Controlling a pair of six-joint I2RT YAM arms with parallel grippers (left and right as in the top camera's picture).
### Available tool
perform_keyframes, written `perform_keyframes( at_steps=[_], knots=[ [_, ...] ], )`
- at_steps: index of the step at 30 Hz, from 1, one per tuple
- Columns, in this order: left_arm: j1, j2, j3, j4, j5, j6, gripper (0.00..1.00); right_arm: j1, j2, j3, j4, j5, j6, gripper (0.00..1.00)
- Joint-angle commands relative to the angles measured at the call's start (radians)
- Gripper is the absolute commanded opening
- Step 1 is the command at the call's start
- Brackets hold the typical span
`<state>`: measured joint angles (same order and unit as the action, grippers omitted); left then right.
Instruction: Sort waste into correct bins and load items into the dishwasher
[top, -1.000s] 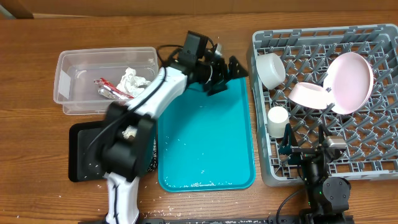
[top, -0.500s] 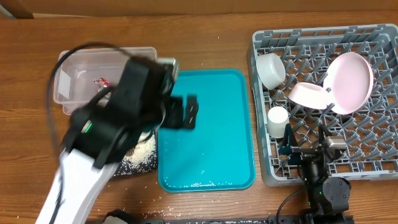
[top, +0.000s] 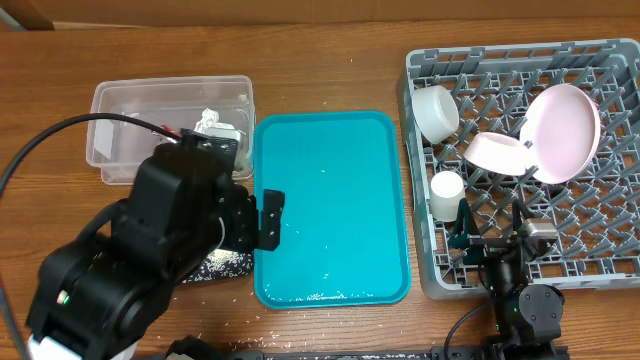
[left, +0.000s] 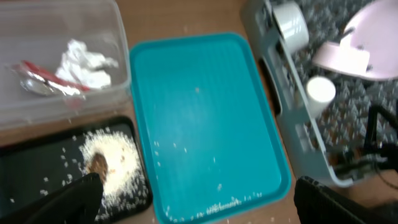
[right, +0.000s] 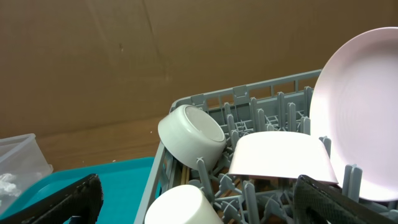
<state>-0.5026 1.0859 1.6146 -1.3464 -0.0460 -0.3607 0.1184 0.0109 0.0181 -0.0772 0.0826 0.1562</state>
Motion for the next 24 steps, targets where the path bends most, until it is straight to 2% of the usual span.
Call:
perform_keyframes(
  at_steps=[1,4,7,13,19,24],
  knots=[
    [0.02,-0.077,-0.023,0.069,-0.065,0.087,1.0,-0.004,-0.008,-0.01,0.005,0.005,-0.004,1.0],
    [0.112,-0.161,-0.098,0.201,0.016,0.218,1.0,-0.004,-0.008,-0.01,0.005,0.005,-0.004,1.0],
    [0.235,-0.267,-0.219,0.32,0.114,0.29,1.0,-0.004,-0.008,-0.01,0.005,0.005,-0.004,1.0],
    [0.415,-0.509,-0.543,0.581,0.18,0.293,1.0,-0.004,-0.008,-0.01,0.005,0.005,-0.004,1.0],
    [0.49,-0.767,-0.874,0.881,0.177,0.293,1.0,-0.004,-0.008,-0.01,0.005,0.005,-0.004,1.0],
    [0.518,-0.954,-1.133,1.053,0.172,0.293,1.0,-0.004,-0.008,-0.01,0.005,0.005,-0.004,1.0]
  ],
)
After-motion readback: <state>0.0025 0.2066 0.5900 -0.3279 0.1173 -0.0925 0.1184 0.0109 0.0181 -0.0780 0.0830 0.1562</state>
